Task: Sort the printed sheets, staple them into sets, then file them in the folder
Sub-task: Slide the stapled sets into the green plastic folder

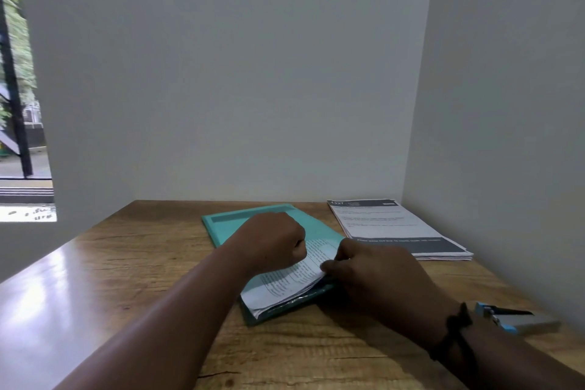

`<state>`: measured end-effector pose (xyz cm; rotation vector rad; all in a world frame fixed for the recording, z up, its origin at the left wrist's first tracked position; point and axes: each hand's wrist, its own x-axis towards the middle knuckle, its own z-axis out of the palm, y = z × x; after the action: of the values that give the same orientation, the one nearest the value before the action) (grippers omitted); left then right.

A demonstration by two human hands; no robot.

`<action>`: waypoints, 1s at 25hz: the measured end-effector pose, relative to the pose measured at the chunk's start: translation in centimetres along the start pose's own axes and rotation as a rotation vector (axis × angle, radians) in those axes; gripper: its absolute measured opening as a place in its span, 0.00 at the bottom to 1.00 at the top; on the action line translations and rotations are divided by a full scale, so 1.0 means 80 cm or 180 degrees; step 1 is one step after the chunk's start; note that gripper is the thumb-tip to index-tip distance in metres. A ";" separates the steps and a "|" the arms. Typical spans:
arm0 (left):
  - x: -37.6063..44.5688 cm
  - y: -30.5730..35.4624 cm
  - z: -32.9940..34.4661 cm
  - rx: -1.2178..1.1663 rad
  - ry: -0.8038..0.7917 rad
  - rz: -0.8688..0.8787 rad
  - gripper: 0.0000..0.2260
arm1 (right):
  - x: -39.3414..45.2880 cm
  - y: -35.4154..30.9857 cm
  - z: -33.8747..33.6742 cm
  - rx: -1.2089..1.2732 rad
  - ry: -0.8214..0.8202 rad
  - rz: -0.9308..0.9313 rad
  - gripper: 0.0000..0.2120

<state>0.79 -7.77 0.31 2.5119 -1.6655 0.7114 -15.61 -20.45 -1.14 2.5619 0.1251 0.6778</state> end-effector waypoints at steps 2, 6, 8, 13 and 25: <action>-0.001 0.000 -0.002 0.0033 0.0020 0.0005 0.12 | 0.017 0.004 0.008 0.0061 -0.0045 -0.0077 0.13; -0.001 -0.001 -0.001 0.0049 0.0053 -0.0017 0.11 | 0.050 0.023 0.016 0.0558 -0.0757 0.0105 0.16; -0.001 -0.001 0.001 0.0027 0.0032 -0.0004 0.11 | 0.061 0.027 0.019 0.0769 -0.0912 0.0356 0.15; 0.002 0.000 0.007 0.0162 -0.0104 -0.0065 0.12 | 0.067 0.026 0.031 0.1258 -0.0851 0.0851 0.10; 0.001 0.013 0.026 -0.0266 -0.0867 -0.0730 0.32 | 0.004 0.244 0.118 0.1240 -0.1679 0.3762 0.20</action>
<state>0.65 -8.90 -1.75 2.7765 -1.4018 0.2844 -11.40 -41.62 1.12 2.8985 -1.6551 0.2990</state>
